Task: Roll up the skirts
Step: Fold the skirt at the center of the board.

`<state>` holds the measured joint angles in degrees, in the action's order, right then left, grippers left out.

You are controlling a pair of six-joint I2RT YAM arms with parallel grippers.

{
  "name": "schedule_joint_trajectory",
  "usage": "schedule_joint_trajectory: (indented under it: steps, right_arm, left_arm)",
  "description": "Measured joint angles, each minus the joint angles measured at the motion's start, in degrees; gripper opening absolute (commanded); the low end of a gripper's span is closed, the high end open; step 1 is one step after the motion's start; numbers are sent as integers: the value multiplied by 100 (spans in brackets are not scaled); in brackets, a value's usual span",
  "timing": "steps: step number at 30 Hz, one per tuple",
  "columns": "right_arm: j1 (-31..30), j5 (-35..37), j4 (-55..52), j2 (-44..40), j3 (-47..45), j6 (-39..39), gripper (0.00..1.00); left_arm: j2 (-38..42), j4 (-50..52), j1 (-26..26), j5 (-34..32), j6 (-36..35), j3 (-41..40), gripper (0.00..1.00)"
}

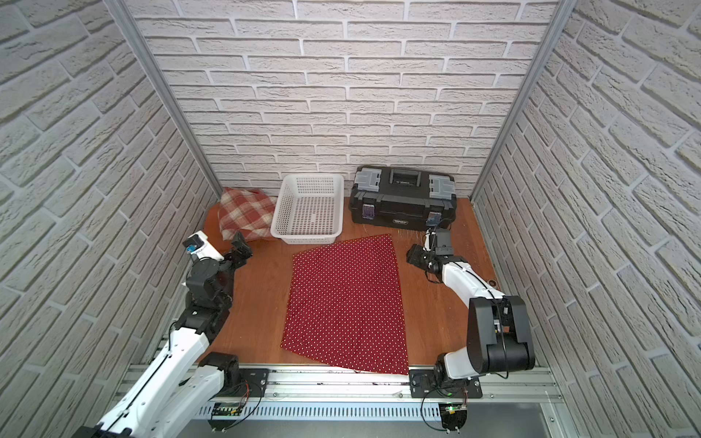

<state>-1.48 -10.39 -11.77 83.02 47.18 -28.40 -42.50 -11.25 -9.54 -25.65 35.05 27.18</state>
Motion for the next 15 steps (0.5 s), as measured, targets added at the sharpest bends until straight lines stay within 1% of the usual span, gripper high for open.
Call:
schedule_joint_trajectory:
  steps: [1,2,3,4,5,6,8,10,12,15]
  right_arm:
    - [-190,17,-76,-76,7,37,41]
    - [-428,48,-157,-195,11,85,31]
    - [-673,92,-229,-321,9,120,23]
    - [-863,127,-273,-415,0,164,18]
    - [-1080,149,-297,-518,-39,201,7]
    - [-1292,162,-306,-610,-131,190,3]
    - [-1552,219,-328,-654,-341,173,3]
    - [-1746,280,-442,-535,-531,140,3]
    - [-1926,323,-590,-254,-584,133,3]
    - [-2092,450,-664,157,-529,136,3]
  left_arm:
    - [28,275,-20,-7,203,20,91]
    - [79,599,-90,15,444,55,82]
    - [138,857,-160,76,636,74,66]
    - [190,1034,-203,214,811,74,44]
    - [229,1187,-247,455,1023,66,14]
    - [245,1226,-304,693,1239,9,0]
    - [184,1252,-518,1121,1661,-214,0]
    - [-57,1300,-916,1445,1985,-446,0]
    - [-564,1346,-1480,1694,2264,-575,0]
    - [-1484,1333,-2175,1888,2472,-525,0]
